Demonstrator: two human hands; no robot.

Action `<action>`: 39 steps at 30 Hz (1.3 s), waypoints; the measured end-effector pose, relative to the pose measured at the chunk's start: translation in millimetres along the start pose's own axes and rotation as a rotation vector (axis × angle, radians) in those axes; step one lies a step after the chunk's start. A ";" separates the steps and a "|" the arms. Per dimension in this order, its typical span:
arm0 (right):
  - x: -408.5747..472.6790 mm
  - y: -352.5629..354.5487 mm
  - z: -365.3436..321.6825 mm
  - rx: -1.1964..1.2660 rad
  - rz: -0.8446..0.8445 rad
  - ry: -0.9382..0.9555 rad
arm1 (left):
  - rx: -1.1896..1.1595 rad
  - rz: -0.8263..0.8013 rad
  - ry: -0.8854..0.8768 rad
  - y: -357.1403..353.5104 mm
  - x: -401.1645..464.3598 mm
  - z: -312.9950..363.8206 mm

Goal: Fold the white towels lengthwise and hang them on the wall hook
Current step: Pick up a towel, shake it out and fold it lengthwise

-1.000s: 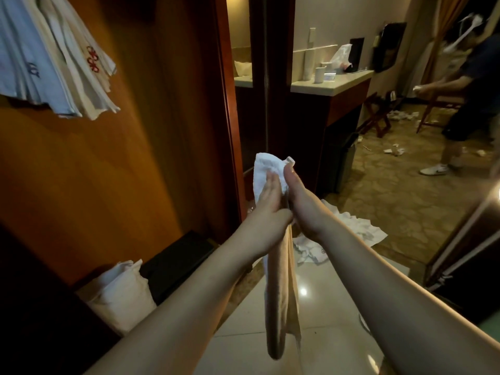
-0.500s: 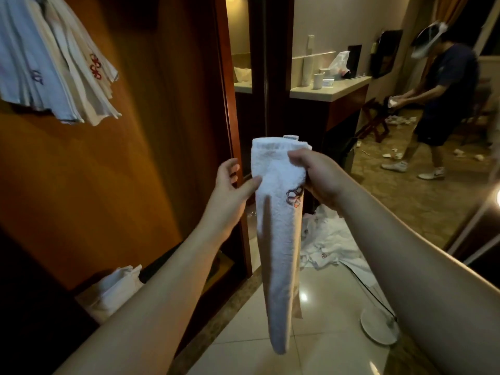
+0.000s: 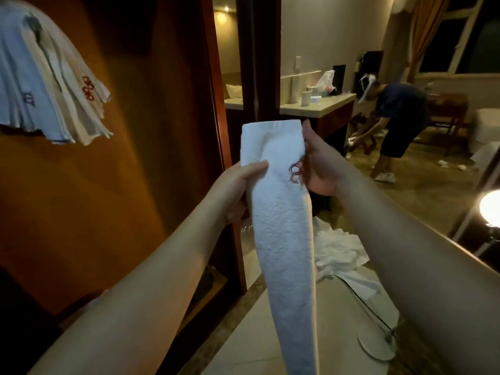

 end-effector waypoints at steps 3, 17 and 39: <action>-8.9 6.3 41.9 0.044 -0.096 -0.116 | -0.108 0.076 0.028 -0.7 5.4 15.5; -16.5 -15.3 114.6 -0.314 -0.035 -0.102 | -0.072 0.382 0.009 43.2 42.5 95.4; -26.8 -4.7 89.1 -0.485 -0.225 -0.359 | -0.061 0.273 0.152 22.3 75.8 107.9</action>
Point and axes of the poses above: each hand's wrist, its own x-axis towards the middle knuckle, its own y-axis out of the back of the hand, z = x × y, the point moved 7 cm from there along x, towards the middle knuckle, and after that the axes turned 4 degrees about -x, right-handed, at the moved point
